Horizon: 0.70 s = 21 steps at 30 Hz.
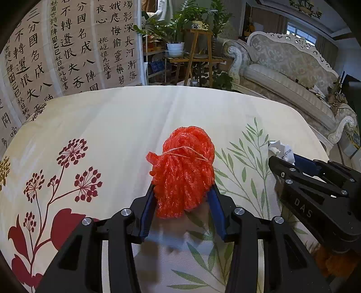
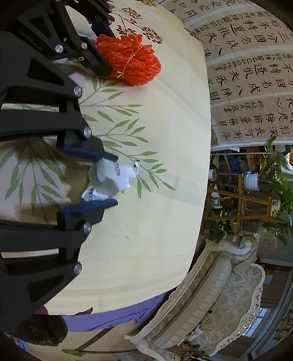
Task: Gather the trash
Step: 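Grasp the crumpled white paper with the right tool while the left tool holds the mesh bag, then carry the red mesh bag and white paper over the black bin with both tools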
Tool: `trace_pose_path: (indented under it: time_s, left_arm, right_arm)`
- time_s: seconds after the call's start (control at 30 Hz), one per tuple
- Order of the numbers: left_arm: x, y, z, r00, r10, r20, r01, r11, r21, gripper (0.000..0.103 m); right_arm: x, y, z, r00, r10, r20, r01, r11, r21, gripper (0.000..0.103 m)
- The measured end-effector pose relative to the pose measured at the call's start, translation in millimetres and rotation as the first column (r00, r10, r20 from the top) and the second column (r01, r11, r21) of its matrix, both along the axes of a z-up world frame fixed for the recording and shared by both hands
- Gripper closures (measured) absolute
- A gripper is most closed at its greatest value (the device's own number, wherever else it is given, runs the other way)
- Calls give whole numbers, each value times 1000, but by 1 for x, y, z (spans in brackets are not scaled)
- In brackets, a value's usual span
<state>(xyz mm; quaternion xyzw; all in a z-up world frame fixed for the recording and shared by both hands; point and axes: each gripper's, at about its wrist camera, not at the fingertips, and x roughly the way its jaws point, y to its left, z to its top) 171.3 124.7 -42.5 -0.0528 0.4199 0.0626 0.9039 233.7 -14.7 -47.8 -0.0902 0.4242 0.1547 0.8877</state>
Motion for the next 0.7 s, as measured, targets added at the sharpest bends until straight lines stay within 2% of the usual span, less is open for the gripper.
trace_pose_path:
  time_s: [0.07,0.37,0.7]
  left_arm:
    - [-1,0,0,1000,0,3,0,1000,1,58]
    - [-21,-24,6,999,-44,19,44,999,-1,59]
    - [-57,-69,20,989,-131,61,133,991,-28,59]
  right_arm:
    - [-3,0,0,1000,-1,0,1,1000,6,79]
    - [-39,-18,5,1000,-5,10,4,999,42,79]
    - [-94,-87,20,993,-110,50,106,991,81,79]
